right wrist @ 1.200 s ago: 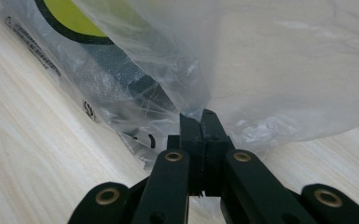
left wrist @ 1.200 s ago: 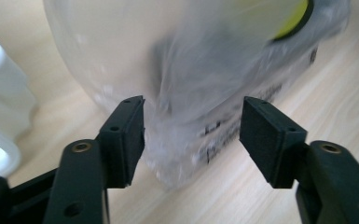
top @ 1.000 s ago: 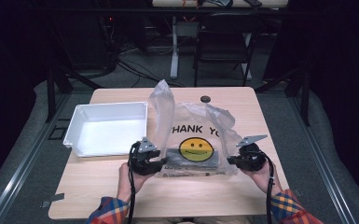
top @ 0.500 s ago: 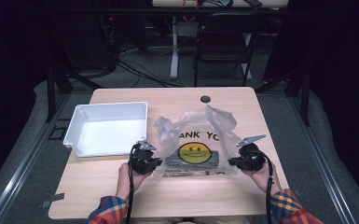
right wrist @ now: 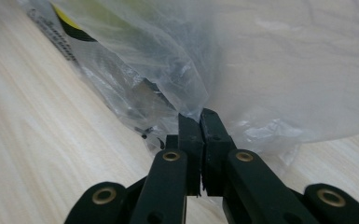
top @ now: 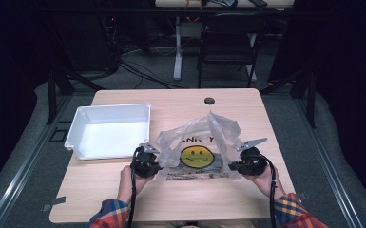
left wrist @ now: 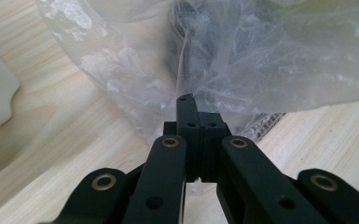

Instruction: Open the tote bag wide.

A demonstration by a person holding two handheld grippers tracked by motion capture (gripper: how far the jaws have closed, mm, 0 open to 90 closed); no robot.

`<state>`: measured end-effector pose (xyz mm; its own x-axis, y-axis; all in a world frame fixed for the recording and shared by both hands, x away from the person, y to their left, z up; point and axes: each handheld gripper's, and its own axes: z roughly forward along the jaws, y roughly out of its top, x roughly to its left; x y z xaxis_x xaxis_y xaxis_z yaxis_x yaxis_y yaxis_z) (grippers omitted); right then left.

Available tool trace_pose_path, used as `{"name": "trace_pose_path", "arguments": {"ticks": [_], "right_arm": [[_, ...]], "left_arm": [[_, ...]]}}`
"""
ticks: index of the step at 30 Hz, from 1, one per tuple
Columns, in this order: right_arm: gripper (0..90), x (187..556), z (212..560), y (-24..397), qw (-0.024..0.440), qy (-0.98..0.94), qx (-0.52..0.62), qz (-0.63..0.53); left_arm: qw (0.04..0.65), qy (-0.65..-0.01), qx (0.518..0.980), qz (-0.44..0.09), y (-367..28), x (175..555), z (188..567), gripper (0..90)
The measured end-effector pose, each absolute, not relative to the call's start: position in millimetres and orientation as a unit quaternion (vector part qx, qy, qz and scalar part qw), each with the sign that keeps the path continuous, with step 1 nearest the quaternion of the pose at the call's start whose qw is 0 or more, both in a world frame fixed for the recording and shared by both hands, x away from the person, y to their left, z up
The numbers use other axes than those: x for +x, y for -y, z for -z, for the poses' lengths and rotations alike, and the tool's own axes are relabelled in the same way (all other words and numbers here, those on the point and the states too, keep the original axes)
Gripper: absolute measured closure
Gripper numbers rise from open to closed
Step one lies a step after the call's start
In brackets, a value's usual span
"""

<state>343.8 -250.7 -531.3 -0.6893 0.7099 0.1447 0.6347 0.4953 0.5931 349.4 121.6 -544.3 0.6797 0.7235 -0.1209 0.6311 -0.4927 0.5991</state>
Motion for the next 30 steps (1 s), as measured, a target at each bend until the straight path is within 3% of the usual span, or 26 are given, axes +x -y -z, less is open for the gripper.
{"name": "trace_pose_path", "arguments": {"ticks": [14, 20, 24, 27, 28, 30], "right_arm": [[85.7, 356, 547, 255, 0.056, -0.862, 0.411, -0.291], [70.8, 345, 531, 252, 0.066, -0.86, 0.377, -0.336], [86.4, 339, 523, 246, 0.091, -0.86, 0.366, -0.343], [89.2, 340, 525, 246, 0.097, -0.858, 0.369, -0.343], [89.6, 342, 526, 248, 0.091, -0.858, 0.373, -0.34], [89.7, 342, 528, 250, 0.088, -0.855, 0.379, -0.344]], "left_arm": [[0.297, -0.404, 0.863, -0.069, -127, 351, 546, 90.0], [0.291, -0.408, 0.863, -0.071, -133, 352, 546, 90.0], [0.291, -0.41, 0.861, -0.073, -133, 353, 548, 90.0], [0.303, -0.403, 0.861, -0.073, -134, 352, 545, 88.4], [0.312, -0.397, 0.86, -0.072, -135, 350, 541, 81.4], [0.325, -0.392, 0.858, -0.07, -135, 345, 535, 75.5]]}}
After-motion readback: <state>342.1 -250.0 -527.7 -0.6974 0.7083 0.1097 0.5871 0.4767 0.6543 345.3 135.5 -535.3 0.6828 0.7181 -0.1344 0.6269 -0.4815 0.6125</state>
